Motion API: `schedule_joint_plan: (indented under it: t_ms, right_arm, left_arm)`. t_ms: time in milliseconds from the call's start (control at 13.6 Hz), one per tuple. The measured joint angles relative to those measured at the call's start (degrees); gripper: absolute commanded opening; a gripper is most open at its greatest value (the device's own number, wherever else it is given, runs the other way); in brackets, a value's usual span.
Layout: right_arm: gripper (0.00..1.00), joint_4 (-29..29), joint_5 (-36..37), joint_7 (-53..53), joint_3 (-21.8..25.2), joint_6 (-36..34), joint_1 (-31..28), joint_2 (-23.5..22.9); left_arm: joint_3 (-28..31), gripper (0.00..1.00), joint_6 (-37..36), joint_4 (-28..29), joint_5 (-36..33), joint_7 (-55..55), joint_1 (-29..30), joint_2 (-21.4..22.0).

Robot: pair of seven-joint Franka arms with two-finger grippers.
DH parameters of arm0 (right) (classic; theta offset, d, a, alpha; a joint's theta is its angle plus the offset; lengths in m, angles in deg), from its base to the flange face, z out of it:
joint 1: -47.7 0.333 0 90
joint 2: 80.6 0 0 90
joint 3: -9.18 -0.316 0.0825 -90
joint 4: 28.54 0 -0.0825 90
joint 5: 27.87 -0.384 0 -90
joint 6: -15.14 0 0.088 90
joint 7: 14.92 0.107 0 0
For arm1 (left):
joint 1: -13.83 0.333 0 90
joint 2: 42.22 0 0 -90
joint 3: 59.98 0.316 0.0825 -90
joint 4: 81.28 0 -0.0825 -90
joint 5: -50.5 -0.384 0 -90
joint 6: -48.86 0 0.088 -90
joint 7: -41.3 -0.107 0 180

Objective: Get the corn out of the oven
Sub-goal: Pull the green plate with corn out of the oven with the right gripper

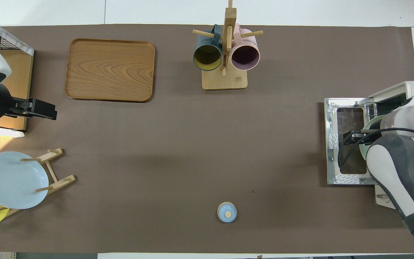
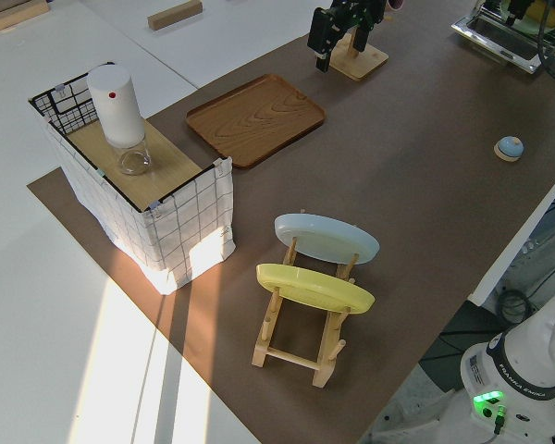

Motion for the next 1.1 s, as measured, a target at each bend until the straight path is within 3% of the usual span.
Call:
schedule_joint_plan:
  t_ms: [147,295,368,442,516,884,1105]
  right_arm:
    - [0.63,-0.32,1.54,-0.66,0.02,0.06,-0.12,0.0]
    - [0.54,-0.84,1.75,-0.87,0.07,0.9,-0.86,-0.01]
    - [0.43,-1.25,1.75,-1.01,0.09,1.52,-1.24,-0.04]
    - [0.26,-1.87,1.76,-1.17,0.12,2.5,-1.58,-0.11]
    - [0.0,-2.5,1.77,-1.49,0.13,3.24,-1.84,-0.2]
    - [0.0,-2.86,3.62,-2.03,-0.3,3.33,-1.26,0.33]
    - [0.0,-1.92,4.7,-0.89,-0.53,1.13,4.93,0.25]
  left_arm:
    - [0.0,1.0,0.0,0.0,0.0,0.0,0.0,0.0]
    - [0.0,1.0,0.0,0.0,0.0,0.0,0.0,0.0]
    - [0.0,1.0,0.0,0.0,0.0,0.0,0.0,0.0]
    - [0.0,1.0,0.0,0.0,0.0,0.0,0.01,0.0]
    - [0.0,1.0,0.0,0.0,0.0,0.0,0.01,0.0]
    - [0.0,1.0,0.03,0.0,0.0,0.0,0.01,0.0]
    - [0.0,1.0,0.05,0.0,0.0,0.0,0.02,0.03]
